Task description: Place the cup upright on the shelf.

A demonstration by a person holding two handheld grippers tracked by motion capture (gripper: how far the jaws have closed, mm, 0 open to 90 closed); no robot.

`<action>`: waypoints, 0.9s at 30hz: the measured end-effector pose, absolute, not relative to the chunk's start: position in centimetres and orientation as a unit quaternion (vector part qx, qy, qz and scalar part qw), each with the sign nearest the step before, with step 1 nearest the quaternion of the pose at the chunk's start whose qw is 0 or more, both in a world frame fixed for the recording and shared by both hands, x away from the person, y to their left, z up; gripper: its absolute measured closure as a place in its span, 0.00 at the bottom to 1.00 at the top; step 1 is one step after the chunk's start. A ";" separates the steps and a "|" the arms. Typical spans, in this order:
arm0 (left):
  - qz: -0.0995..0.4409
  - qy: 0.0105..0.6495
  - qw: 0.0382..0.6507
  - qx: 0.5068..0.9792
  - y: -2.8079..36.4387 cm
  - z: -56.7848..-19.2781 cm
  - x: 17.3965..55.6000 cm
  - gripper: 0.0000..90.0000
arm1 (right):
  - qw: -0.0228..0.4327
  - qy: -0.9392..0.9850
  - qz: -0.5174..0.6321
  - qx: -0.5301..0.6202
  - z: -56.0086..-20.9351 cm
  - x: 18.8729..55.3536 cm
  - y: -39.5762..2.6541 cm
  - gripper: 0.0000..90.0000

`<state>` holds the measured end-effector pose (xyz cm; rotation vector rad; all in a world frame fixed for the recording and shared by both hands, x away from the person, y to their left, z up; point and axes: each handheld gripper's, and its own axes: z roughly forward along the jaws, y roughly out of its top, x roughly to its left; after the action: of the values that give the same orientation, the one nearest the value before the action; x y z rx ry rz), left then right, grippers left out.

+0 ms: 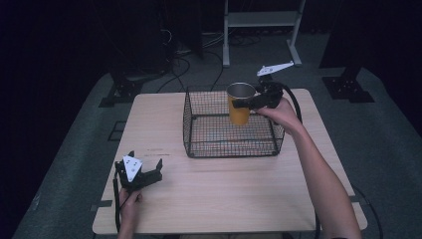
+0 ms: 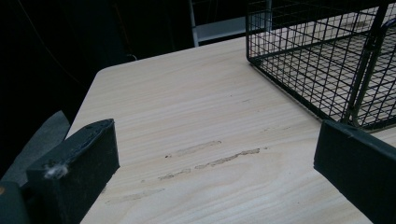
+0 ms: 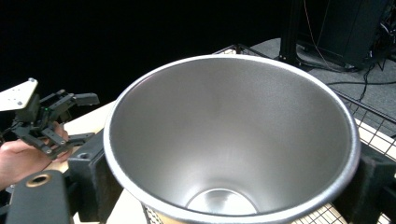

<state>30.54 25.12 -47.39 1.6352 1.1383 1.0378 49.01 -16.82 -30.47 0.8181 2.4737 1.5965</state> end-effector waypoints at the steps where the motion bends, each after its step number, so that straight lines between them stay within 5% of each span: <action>1: 0.416 0.457 0.433 0.656 25.1 -47.4 30.5 0.00 | 0.042 0.809 0.521 0.268 -30.6 49.2 -16.8 0.13; 27: 0.415 0.457 0.435 0.656 25.2 -47.4 30.5 0.00 | 0.034 0.827 0.488 0.278 -35.8 52.5 -13.9 0.13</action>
<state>30.54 25.19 -47.38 1.6322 1.1371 1.0322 52.46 -13.87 -35.83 0.8538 2.5422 1.5010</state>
